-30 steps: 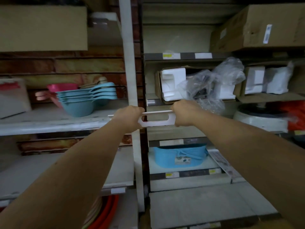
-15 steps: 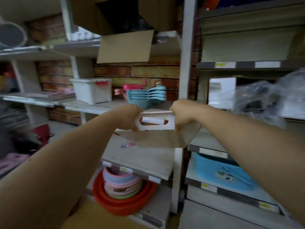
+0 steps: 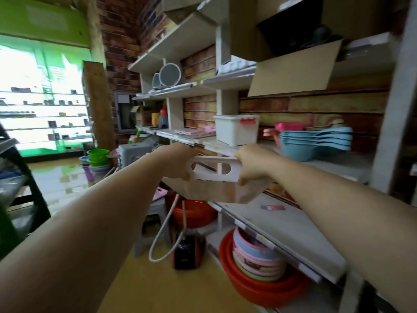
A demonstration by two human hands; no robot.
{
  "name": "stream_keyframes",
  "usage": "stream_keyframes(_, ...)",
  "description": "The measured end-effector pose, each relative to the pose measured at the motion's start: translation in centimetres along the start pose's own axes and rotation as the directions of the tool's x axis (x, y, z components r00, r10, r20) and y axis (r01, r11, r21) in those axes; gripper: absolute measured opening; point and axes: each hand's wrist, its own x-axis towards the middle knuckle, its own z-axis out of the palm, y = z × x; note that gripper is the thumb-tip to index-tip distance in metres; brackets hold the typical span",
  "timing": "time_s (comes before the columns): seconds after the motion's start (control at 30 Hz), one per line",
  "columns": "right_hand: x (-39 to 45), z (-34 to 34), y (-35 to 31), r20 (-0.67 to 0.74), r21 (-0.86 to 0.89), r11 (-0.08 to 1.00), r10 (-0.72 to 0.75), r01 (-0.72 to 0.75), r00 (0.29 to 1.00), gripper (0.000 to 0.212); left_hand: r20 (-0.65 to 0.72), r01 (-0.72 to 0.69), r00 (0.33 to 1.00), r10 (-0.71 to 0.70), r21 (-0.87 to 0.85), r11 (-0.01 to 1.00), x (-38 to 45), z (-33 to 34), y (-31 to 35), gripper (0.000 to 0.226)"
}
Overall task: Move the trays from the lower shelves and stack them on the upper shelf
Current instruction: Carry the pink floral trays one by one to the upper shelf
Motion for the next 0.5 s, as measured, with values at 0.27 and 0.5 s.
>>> stream_keyframes(0.27, 10.9, 2.5, -5.5, -0.190, -0.013, 0.997, -0.079, 0.078, 0.979, 0.023, -0.099, 0.158, 0.983, -0.152, 0.049, 0.986, 3.7, 2.2, -9.6, 0.029)
stream_keyframes(0.5, 22.6, 3.2, -8.8, -0.300, 0.013, 0.997, -0.074, 0.081, 0.951, 0.012, -0.243, 0.218, 0.953, -0.178, 0.150, 0.964, 11.0, 3.1, -18.4, 0.020)
